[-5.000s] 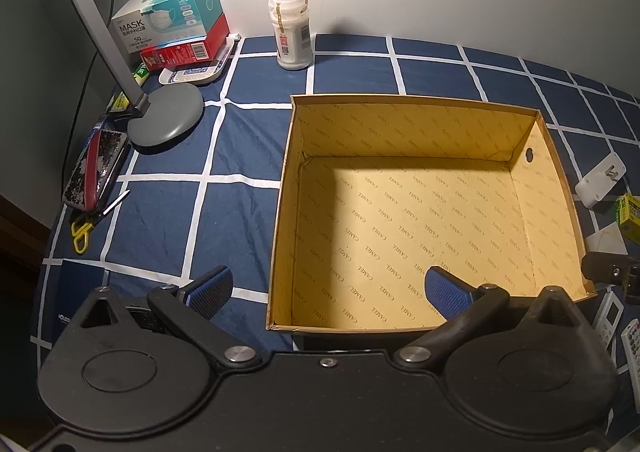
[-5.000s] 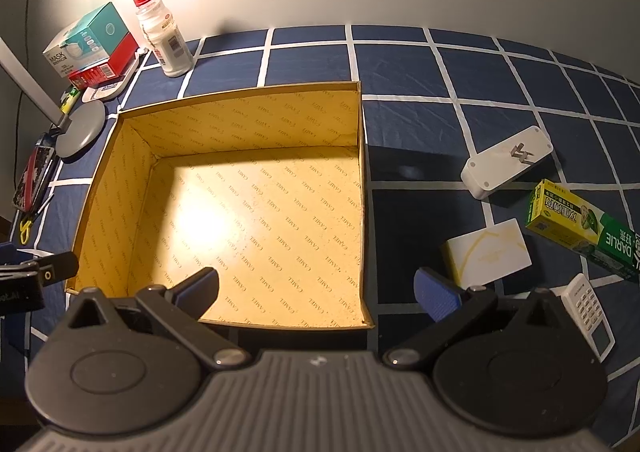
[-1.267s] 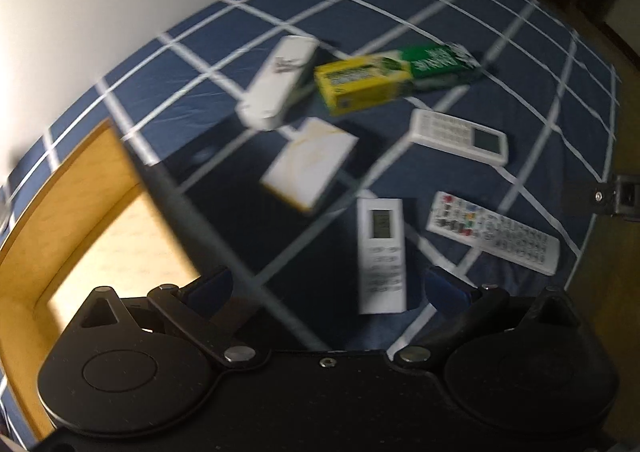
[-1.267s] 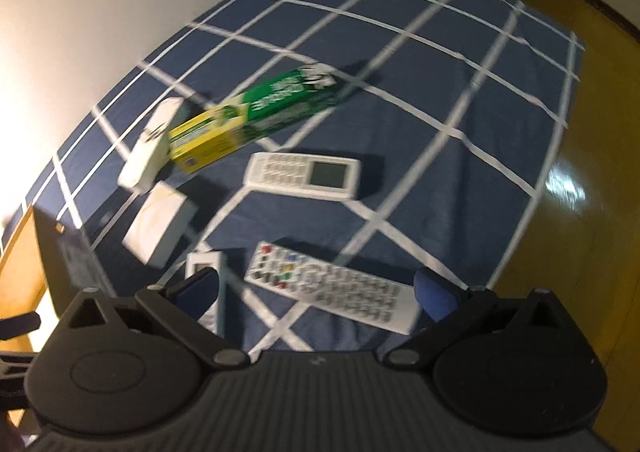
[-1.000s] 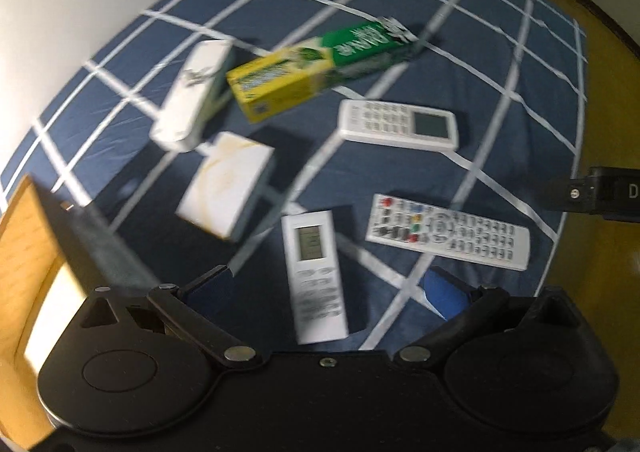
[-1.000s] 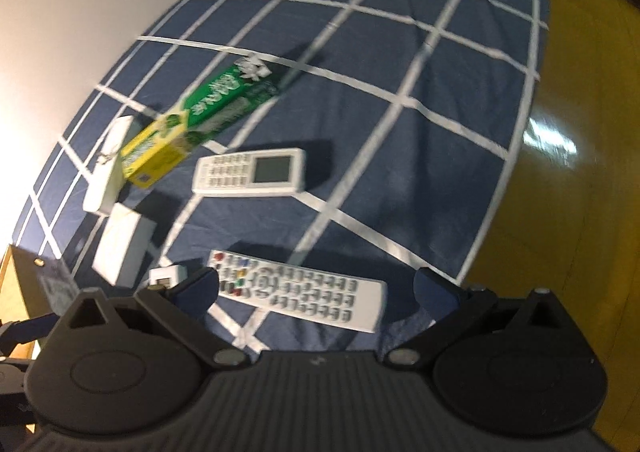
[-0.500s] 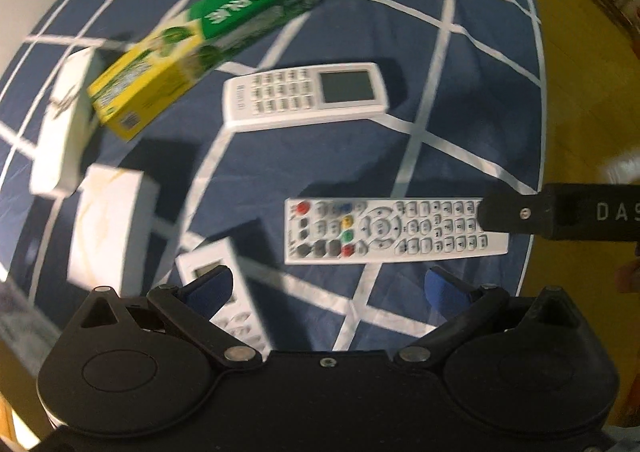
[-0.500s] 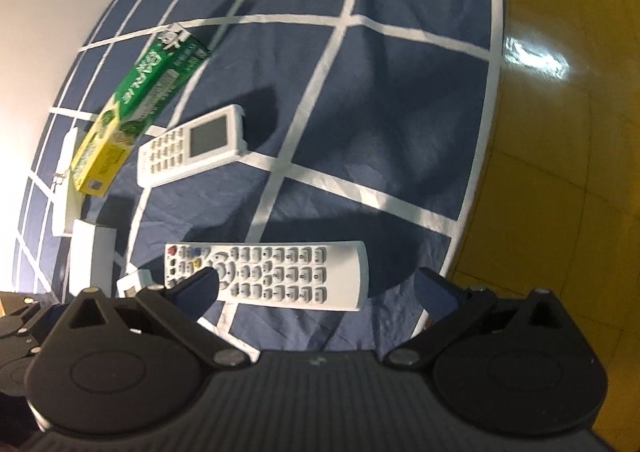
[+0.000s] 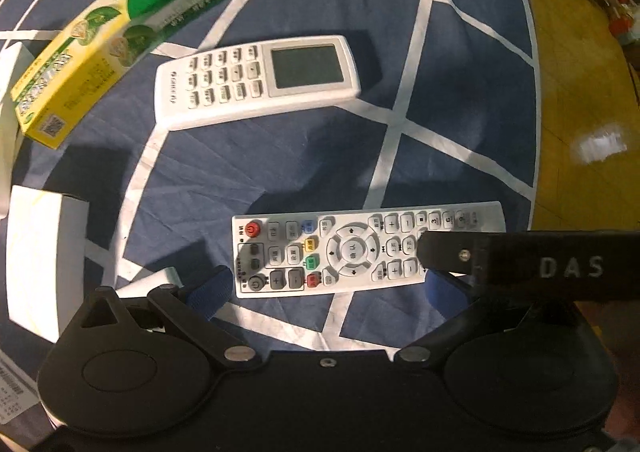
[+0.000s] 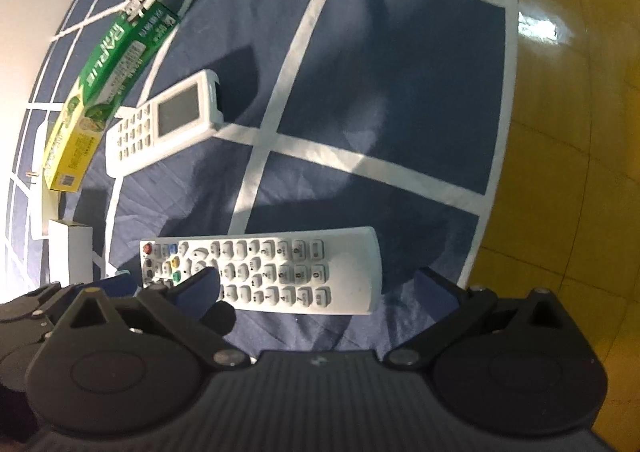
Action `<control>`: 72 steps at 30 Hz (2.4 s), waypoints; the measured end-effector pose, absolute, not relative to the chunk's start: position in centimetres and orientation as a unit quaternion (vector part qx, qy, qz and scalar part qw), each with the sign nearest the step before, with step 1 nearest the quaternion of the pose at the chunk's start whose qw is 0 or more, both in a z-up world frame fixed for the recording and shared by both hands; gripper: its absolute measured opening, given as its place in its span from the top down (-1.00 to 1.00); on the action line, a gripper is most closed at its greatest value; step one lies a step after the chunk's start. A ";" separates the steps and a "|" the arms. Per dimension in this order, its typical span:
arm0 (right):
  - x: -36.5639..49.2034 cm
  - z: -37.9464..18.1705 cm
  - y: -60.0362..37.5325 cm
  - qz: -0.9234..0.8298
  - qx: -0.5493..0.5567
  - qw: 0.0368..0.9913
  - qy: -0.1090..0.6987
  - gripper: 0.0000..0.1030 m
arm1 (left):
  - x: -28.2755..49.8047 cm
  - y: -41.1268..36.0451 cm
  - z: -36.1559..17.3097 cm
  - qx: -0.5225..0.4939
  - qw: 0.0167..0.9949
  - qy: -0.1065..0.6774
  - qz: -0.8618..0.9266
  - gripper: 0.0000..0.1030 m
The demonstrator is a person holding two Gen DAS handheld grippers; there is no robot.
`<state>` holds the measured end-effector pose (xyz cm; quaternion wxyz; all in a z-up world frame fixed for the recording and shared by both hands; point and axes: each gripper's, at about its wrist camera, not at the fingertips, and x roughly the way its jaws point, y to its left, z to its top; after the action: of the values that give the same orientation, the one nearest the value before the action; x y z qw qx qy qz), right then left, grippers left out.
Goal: Organize objects
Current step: 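Close the left gripper on the TV remote while the right gripper clamps its other end, then lift the TV remote with both grippers and carry it over the yellow box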
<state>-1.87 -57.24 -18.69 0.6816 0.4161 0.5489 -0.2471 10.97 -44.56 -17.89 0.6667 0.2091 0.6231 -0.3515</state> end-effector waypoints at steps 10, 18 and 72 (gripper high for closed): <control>-0.4 -19.7 -57.3 -0.240 0.401 0.678 0.568 -0.88 | 11.5 -45.5 -19.4 0.208 0.659 0.635 -0.346 -1.00; 0.3 -19.7 -57.4 -0.234 0.387 0.685 0.571 -0.73 | 12.0 -45.8 -19.6 0.194 0.653 0.648 -0.342 -1.00; 6.2 -3.6 -38.5 -0.004 0.202 0.835 0.512 -0.72 | 6.4 -23.3 -2.6 0.007 0.827 0.555 -0.093 -0.94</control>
<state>6.24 -38.51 -3.59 0.8351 0.2019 0.5117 -0.0044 6.35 -23.32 -2.64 0.8266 0.0072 0.5551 -0.0928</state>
